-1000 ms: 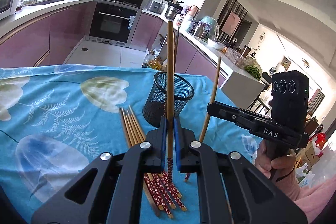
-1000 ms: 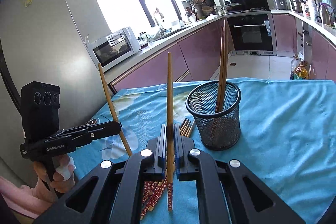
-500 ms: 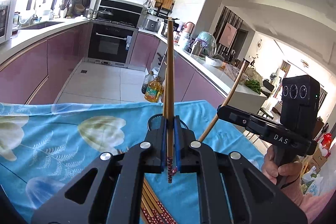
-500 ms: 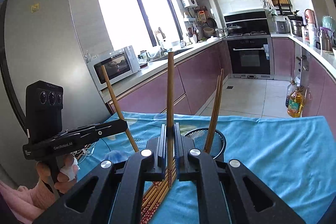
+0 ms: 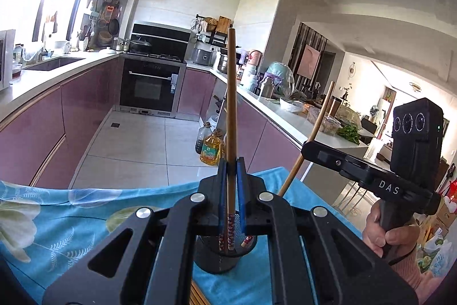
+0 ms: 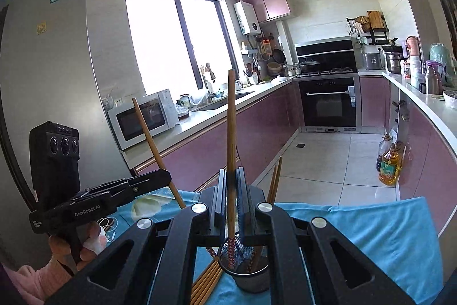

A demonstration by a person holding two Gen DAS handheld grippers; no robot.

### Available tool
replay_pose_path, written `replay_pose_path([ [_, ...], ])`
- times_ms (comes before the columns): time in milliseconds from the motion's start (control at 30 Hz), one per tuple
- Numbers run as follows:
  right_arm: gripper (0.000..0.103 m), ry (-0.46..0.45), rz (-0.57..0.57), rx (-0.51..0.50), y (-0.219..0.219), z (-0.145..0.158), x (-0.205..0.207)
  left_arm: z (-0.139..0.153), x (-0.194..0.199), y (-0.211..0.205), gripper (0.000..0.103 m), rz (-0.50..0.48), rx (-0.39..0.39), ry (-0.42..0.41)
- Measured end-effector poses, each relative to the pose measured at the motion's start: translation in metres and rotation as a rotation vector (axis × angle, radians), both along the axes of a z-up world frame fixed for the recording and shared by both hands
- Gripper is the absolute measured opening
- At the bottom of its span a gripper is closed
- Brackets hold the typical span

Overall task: Organize utensils
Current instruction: 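Lower the chopstick into the mesh holder and open the right gripper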

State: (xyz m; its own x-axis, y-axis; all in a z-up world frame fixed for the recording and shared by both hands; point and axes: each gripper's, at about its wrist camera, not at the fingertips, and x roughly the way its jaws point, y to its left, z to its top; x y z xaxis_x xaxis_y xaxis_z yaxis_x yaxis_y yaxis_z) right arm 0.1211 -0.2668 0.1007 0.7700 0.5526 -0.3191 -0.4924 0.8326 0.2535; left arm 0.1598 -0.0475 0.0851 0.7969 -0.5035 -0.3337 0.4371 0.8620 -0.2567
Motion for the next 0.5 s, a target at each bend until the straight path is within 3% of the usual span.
replay_pose_path([
  [500, 0.006, 0.203, 0.013, -0.123, 0.017, -0.057, 0.036, -0.065, 0.042, -0.036, 0.008, -0.047, 0.157, 0.157],
])
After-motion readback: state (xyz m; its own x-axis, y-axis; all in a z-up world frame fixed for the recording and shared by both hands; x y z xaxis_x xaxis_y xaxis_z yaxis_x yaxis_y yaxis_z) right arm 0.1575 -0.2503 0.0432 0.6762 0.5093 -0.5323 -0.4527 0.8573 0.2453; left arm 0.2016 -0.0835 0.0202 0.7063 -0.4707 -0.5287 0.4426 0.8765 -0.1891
